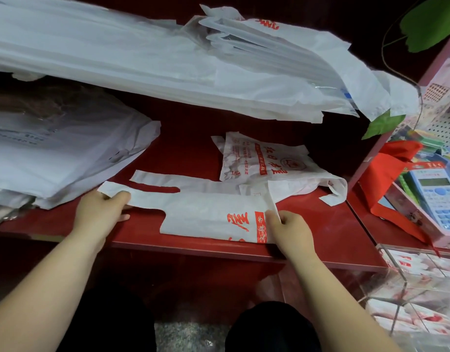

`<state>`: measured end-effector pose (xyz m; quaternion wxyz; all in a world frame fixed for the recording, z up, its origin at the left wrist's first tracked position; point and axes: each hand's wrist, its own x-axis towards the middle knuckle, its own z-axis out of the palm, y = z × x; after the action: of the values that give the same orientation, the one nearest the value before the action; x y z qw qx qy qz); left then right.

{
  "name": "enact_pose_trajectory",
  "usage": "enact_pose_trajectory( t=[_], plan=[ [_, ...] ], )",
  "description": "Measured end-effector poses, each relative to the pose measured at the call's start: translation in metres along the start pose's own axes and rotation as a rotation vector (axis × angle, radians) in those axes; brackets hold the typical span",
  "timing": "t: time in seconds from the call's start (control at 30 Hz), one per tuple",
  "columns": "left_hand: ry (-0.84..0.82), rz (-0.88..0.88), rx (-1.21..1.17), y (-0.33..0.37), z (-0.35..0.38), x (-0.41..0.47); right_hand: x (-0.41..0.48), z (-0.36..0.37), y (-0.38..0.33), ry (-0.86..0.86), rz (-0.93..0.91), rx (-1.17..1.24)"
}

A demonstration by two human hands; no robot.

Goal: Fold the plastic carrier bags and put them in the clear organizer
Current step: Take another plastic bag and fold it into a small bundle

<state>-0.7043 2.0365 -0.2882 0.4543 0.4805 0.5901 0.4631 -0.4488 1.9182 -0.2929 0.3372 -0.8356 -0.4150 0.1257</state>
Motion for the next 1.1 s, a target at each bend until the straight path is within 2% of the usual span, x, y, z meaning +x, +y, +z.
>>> enact_pose_trajectory(
  t=[0.1,0.13,0.17,0.2,0.23,0.27,0.3,0.37,0.43,0.6,0.7,0.83,1.1],
  plan=[
    [0.263,0.200,0.275,0.001,-0.002,-0.007,-0.004,0.003,0.001,0.003,-0.015,0.017],
    [0.314,0.355,0.343,0.005,0.002,-0.014,-0.006,0.005,0.001,0.004,-0.022,0.010],
    [0.294,0.527,0.405,0.009,0.009,-0.022,-0.007,0.007,0.001,0.011,-0.034,-0.004],
    [0.191,0.681,0.485,0.013,0.020,-0.030,-0.008,0.009,0.001,0.019,-0.044,-0.020],
    [0.013,0.791,0.569,0.016,0.033,-0.038,-0.009,0.010,0.001,0.026,-0.054,-0.030],
    [-0.191,0.830,0.663,0.020,0.050,-0.046,-0.010,0.011,0.001,0.032,-0.061,-0.030],
    [-0.363,0.823,0.761,0.019,0.067,-0.051,-0.010,0.011,0.002,0.035,-0.065,-0.023],
    [-0.583,0.709,0.921,0.015,0.097,-0.052,-0.011,0.010,0.002,0.026,-0.065,0.007],
    [-0.660,0.636,1.026,0.009,0.113,-0.048,-0.013,0.008,0.003,0.006,-0.050,0.057],
    [-0.635,0.690,1.166,0.000,0.119,-0.044,-0.015,0.003,0.001,0.015,0.082,0.153],
    [-0.603,0.725,1.169,0.000,0.119,-0.043,-0.014,0.003,0.003,0.049,0.058,0.119],
    [-0.529,0.792,1.178,0.001,0.121,-0.040,-0.011,0.004,0.007,0.077,0.022,0.029],
    [-0.459,0.764,1.221,0.002,0.120,-0.042,-0.008,0.018,0.004,0.134,-0.034,-0.282]
  ],
)
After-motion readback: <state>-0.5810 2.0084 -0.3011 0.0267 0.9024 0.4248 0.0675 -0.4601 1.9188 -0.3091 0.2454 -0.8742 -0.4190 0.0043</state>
